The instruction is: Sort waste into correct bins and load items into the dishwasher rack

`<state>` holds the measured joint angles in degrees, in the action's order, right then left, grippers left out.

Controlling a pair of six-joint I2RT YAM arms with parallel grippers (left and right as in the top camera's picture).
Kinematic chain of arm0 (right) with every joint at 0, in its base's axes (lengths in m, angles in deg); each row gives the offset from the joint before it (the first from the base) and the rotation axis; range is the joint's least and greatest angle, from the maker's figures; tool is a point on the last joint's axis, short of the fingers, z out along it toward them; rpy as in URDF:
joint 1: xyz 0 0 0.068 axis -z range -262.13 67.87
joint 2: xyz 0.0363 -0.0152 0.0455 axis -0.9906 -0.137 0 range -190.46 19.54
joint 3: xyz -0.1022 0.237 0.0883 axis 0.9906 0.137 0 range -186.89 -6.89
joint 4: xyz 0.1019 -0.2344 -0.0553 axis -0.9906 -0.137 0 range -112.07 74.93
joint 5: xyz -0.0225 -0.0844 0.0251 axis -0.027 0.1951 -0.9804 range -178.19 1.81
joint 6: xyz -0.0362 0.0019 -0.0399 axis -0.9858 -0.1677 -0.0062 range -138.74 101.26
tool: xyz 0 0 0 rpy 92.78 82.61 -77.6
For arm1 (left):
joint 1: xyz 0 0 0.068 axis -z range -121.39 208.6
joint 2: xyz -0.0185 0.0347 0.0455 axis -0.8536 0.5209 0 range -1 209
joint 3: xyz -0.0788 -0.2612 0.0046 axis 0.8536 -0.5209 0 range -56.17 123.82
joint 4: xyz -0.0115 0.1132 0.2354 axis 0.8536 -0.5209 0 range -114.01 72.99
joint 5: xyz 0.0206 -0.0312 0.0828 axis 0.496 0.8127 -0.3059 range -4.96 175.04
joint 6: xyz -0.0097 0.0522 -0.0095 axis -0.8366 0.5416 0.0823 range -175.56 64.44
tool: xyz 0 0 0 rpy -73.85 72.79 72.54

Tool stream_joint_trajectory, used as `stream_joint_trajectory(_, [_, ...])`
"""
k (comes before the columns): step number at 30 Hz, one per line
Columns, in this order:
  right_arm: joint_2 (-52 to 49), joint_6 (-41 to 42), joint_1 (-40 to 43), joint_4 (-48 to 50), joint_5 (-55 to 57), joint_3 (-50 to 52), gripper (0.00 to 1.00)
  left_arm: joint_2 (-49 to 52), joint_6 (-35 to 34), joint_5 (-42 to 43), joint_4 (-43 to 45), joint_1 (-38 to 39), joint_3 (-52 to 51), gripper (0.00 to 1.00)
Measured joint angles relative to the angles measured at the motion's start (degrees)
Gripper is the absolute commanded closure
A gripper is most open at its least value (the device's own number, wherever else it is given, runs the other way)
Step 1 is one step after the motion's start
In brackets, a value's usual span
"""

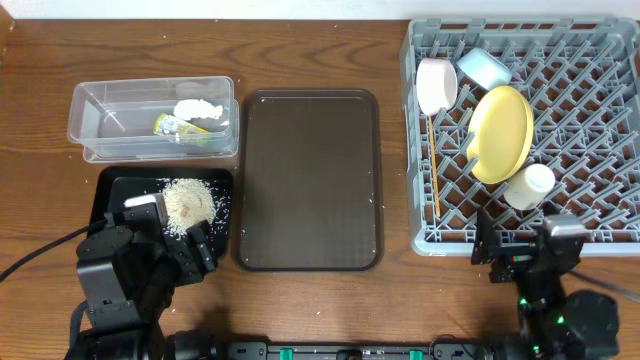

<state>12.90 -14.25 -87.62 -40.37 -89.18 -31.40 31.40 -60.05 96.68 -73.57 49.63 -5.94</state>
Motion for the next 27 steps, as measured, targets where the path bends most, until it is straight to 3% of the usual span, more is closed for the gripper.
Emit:
stream_joint_trajectory(10, [5.92, -4.17, 0.00, 27.58, 0.37, 20.33, 0.01, 0.00, 0.00, 0.00, 0.00, 0.00, -0.09, 0.16])
stream_joint_trajectory(14, [5.95, -5.60, 0.00, 21.11, -0.09, 24.15, 0.01, 0.00, 0.00, 0.00, 0.00, 0.00, -0.09, 0.16])
stream_joint_trajectory(27, [5.79, -6.62, 0.00, 21.33, -0.50, 24.13, 0.01, 0.04, 0.00, 0.00, 0.00, 0.00, -0.13, 0.16])
